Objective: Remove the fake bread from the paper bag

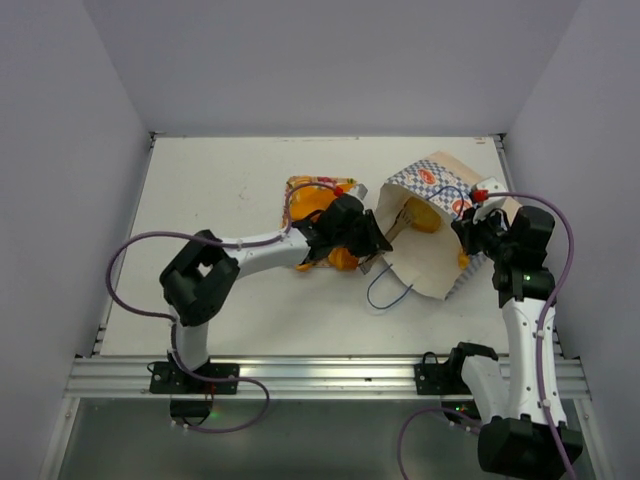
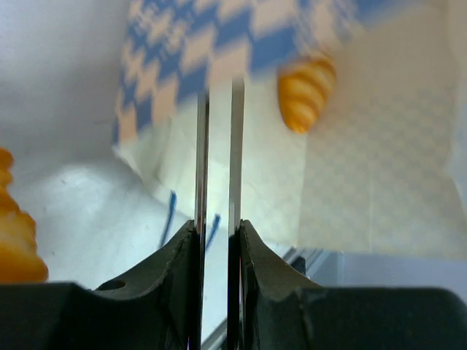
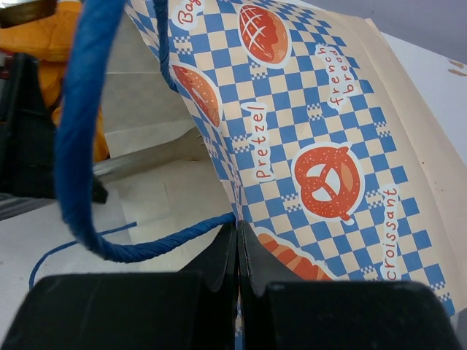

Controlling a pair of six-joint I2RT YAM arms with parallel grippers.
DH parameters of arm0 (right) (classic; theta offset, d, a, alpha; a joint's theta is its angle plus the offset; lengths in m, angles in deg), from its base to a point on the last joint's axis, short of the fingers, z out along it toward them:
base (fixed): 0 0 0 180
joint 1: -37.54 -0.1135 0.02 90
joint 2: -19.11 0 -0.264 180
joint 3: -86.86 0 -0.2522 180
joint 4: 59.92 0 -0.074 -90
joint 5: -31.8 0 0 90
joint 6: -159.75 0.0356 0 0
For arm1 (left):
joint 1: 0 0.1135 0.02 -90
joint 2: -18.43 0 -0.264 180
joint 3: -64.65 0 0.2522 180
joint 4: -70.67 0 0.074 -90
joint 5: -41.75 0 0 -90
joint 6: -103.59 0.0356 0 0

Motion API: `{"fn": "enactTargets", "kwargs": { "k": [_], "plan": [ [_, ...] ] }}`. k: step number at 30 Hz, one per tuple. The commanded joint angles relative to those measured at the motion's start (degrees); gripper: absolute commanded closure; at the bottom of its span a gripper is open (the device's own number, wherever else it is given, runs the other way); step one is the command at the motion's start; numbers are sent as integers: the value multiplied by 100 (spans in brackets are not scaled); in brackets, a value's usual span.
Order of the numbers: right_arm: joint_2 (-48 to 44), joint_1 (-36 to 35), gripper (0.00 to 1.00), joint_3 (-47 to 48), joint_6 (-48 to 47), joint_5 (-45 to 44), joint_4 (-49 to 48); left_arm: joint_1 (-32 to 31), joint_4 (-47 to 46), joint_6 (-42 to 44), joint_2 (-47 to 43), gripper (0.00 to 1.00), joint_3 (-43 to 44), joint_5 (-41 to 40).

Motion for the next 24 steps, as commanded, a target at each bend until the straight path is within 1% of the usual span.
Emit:
{"fn": "enactTargets", "kwargs": {
  "k": [1,6,9,11,13,15,16,17,18,19,21,24],
  "plan": [
    [-106,36,100,21,231,-427,-392,-124,-504,333,-959,100,-529,210],
    [-133,62,100,-14,415,-841,-542,-230,-707,377,-1725,100,-1304,421],
    [-115,80,100,-23,512,-1095,-603,-256,-680,500,-2444,100,-1796,544],
    [-106,97,100,-23,556,-1210,-621,-265,-540,658,-2771,100,-2191,632],
    [-115,106,100,-14,582,-1263,-647,-265,-356,876,-3289,100,-2456,659],
    [-106,124,100,-31,618,-1350,-674,-256,-49,1000,-3667,100,-2798,658],
    [-106,124,100,-23,626,-1386,-683,-256,22,1114,-4043,100,-2887,624],
    [-89,124,100,-31,635,-1404,-683,-248,432,1150,-4247,100,-2957,588],
    [-80,132,100,-31,635,-1430,-683,-256,558,1176,-4641,100,-3080,492],
    [-71,133,100,-23,644,-1430,-691,-256,785,1185,-4827,100,-3133,413],
    [-71,141,100,-23,653,-1421,-683,-230,997,1116,-5379,100,-3256,89],
    [-62,150,100,-23,653,-1412,-683,-81,1200,791,-5908,100,-3660,-272]
  ]
}}
